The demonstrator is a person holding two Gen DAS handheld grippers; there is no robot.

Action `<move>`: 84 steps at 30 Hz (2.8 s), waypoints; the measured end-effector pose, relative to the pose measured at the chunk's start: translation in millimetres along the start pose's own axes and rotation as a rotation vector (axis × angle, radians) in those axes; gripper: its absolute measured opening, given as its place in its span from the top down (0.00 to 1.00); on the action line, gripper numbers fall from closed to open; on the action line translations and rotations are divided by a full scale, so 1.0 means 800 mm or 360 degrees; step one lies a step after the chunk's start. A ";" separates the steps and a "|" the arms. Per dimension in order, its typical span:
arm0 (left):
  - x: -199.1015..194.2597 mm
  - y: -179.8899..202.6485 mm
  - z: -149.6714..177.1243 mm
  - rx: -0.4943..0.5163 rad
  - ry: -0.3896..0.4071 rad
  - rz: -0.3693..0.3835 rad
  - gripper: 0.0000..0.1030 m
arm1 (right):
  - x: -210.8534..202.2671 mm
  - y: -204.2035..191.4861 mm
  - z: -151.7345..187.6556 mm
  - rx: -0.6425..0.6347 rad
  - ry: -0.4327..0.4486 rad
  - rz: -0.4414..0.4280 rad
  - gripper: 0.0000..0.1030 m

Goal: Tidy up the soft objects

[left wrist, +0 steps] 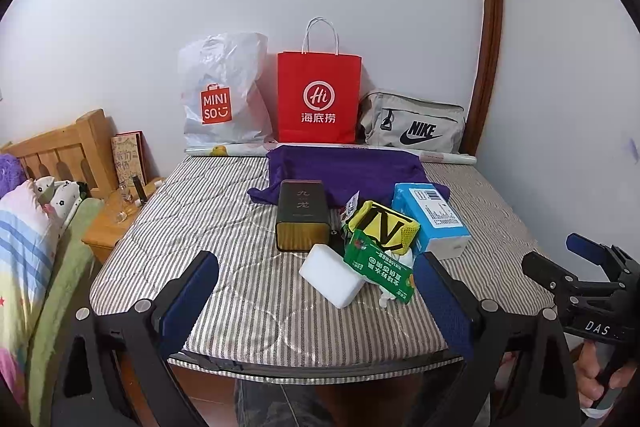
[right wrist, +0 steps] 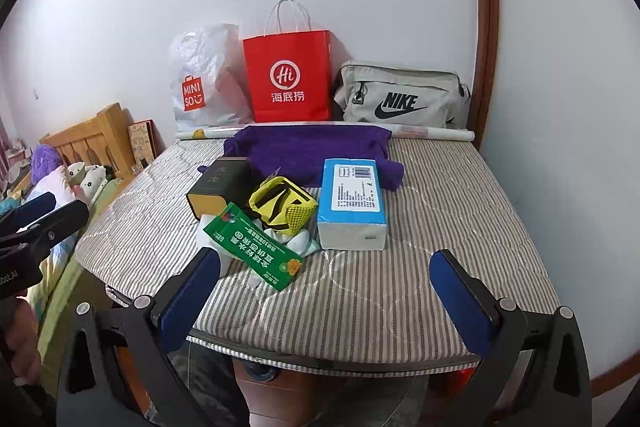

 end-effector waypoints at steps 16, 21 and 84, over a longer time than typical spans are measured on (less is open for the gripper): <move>0.002 0.002 0.004 0.0005 -0.0004 -0.0013 0.04 | -0.002 -0.001 0.000 -0.0004 -0.0002 0.0004 0.00; 0.002 0.002 0.004 0.0005 -0.0003 -0.0014 0.04 | -0.002 -0.001 0.000 -0.0003 -0.0003 0.0003 0.00; 0.156 0.002 0.064 0.0192 -0.0347 0.0254 0.04 | 0.096 -0.006 0.030 -0.0045 -0.0094 -0.0117 0.00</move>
Point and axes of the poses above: each gripper's, at about its wrist camera, not at the fingertips, and x roughly the way its jaws point, y to its right, z to its underside, the point moved 6 cm from there along x, roughly the way its jaws point, and after that the axes turned 3 degrees about z, right-handed, at the moved point
